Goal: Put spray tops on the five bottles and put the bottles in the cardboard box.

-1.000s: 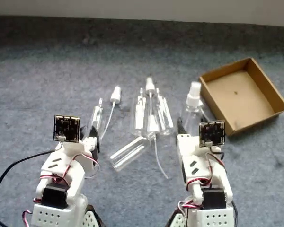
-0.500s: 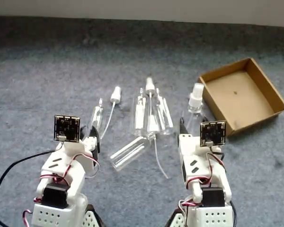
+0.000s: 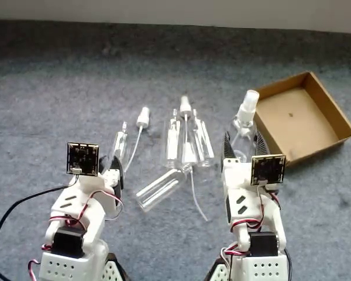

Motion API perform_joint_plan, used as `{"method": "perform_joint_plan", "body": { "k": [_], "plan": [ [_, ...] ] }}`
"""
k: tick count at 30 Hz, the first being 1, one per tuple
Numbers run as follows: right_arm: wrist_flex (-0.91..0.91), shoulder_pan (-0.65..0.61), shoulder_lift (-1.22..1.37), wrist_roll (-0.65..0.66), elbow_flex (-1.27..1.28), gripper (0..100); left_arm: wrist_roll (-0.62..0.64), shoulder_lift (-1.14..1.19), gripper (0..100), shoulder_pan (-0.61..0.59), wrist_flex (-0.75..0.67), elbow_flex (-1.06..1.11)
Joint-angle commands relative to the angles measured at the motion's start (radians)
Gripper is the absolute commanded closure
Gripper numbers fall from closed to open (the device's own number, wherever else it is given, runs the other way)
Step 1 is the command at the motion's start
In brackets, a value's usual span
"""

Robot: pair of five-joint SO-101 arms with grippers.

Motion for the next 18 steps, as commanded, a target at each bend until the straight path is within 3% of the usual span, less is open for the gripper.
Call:
{"method": "perform_joint_plan", "body": {
  "k": [1,6,18],
  "plan": [
    [0.012,0.010,-0.015,0.000,0.171,92.5,0.003,-0.008,99,-0.008,0.005,0.001],
    [0.074,0.010,-0.015,0.003,0.171,92.5,0.003,-0.008,99,-0.008,-0.002,0.015],
    [0.028,0.010,-0.015,-0.003,0.171,92.5,0.003,-0.008,99,-0.007,-0.002,0.016]
  ]
}}
